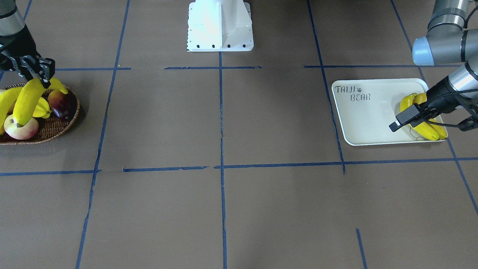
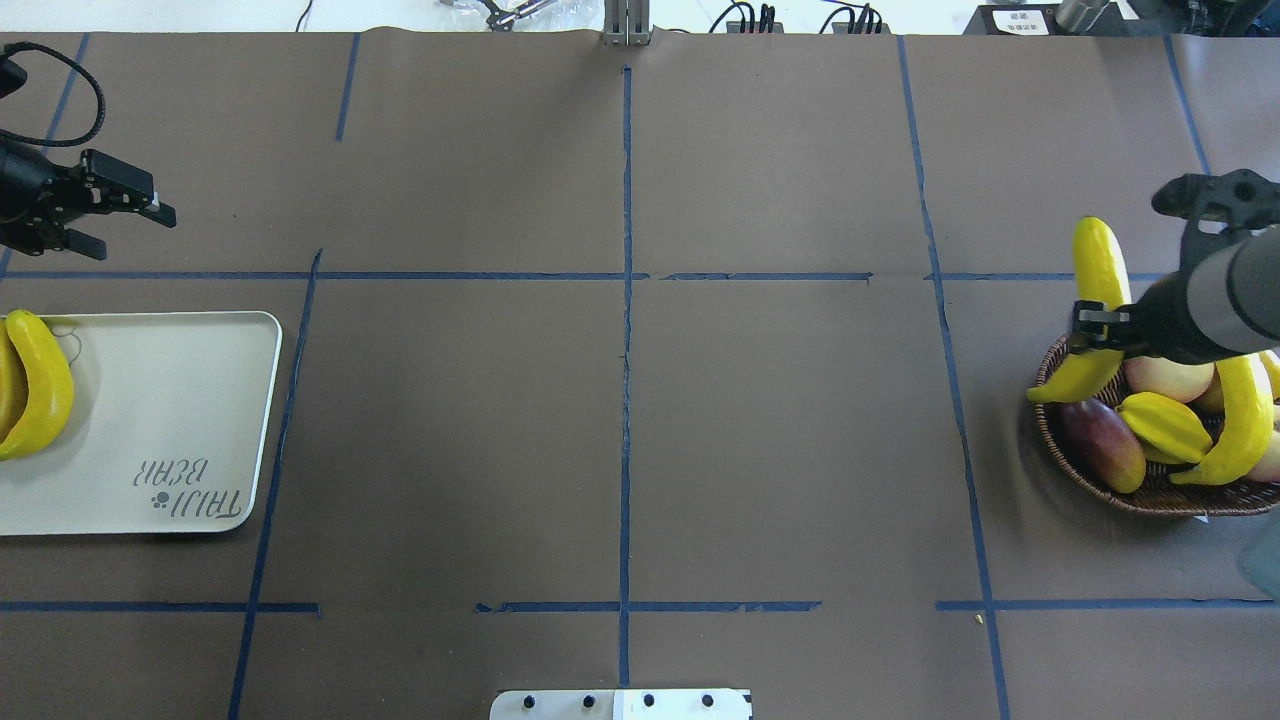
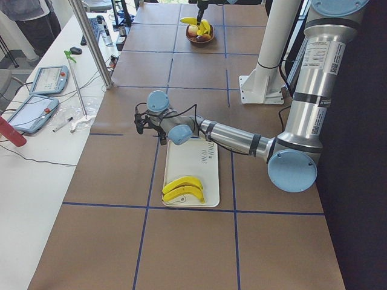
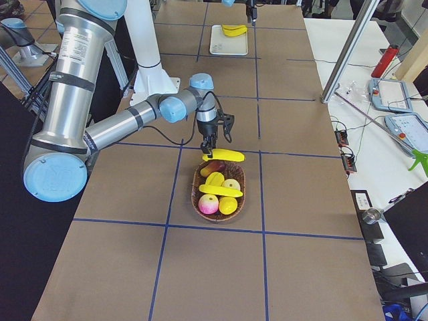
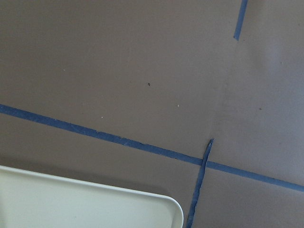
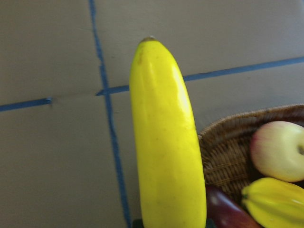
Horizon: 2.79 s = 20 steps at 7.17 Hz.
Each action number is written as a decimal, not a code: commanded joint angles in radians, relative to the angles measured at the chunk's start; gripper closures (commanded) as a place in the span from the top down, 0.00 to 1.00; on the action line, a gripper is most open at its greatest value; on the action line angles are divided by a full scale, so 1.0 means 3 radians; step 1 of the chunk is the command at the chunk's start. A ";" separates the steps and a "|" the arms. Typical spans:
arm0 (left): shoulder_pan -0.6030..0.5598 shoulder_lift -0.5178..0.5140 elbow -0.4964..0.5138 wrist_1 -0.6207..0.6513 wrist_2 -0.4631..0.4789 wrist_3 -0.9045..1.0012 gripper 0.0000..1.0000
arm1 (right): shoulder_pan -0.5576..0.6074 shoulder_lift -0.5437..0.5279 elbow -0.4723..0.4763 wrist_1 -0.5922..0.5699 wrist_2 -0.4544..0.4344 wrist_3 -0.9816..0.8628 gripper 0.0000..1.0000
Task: Transfer all bananas from basket to plate
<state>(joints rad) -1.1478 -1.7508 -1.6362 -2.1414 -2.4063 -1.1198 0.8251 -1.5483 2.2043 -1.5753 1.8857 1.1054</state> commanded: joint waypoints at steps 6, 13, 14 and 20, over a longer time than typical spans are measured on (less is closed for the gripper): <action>0.0496 -0.0974 -0.0017 -0.0036 0.0003 -0.1046 1.00 | -0.0745 0.1464 -0.1219 0.1998 0.0045 0.1121 0.02; 0.1074 -0.1634 0.0013 -0.0015 0.0540 -0.1969 1.00 | -0.1078 0.2077 -0.1657 0.2275 -0.0303 0.1388 0.02; 0.1136 -0.1650 0.0013 -0.0015 0.0626 -0.1974 1.00 | -0.1083 0.2093 -0.1657 0.2275 -0.0303 0.1388 0.03; 0.1397 -0.1650 0.0024 0.0005 0.0913 -0.1969 0.57 | -0.1104 0.2113 -0.1641 0.2280 -0.0303 0.1388 0.03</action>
<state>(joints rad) -0.7299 -2.2472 -1.6291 -2.1401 -2.1345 -1.7103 0.4943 -0.9135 1.7112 -0.8913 1.7948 1.5219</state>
